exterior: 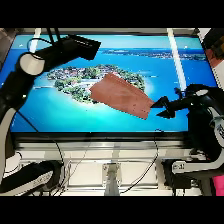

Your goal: Fold the clothes and pants, and hang the long-sleeved shirts on hangers.

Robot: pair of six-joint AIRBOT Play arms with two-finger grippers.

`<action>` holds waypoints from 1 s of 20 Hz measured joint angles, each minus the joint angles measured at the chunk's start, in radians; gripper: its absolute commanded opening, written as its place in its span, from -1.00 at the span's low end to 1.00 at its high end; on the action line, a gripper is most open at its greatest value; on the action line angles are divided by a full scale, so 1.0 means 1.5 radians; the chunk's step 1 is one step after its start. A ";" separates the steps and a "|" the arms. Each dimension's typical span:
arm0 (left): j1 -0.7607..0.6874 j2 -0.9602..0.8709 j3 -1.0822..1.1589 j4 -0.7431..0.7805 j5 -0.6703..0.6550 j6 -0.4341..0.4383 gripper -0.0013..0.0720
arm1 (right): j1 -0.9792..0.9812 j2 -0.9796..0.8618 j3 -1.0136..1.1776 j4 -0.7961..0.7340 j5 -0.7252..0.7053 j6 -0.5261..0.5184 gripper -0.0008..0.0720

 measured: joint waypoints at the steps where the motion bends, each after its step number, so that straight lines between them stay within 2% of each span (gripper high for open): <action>1: 0.000 0.007 0.000 0.001 -0.004 0.001 0.57 | 0.011 -0.013 0.004 0.001 -0.005 -0.002 0.89; 8: 0.000 0.025 0.000 0.002 -0.025 0.005 0.57 | 0.090 -0.067 0.026 0.046 -0.056 -0.006 0.85; 9: 0.000 0.025 0.000 0.002 -0.033 0.005 0.57 | 0.099 -0.070 0.032 0.051 -0.066 -0.006 0.63; 10: 0.000 0.026 0.000 0.003 -0.040 0.005 0.57 | 0.108 -0.072 0.039 0.048 -0.081 -0.008 0.11; 13: 0.000 0.027 0.000 0.003 -0.056 0.005 0.55 | 0.124 -0.077 0.058 0.035 -0.129 -0.010 -0.92; 20: 0.001 0.027 0.000 0.003 -0.093 0.005 0.51 | 0.121 -0.073 0.114 0.051 -0.135 0.001 -0.93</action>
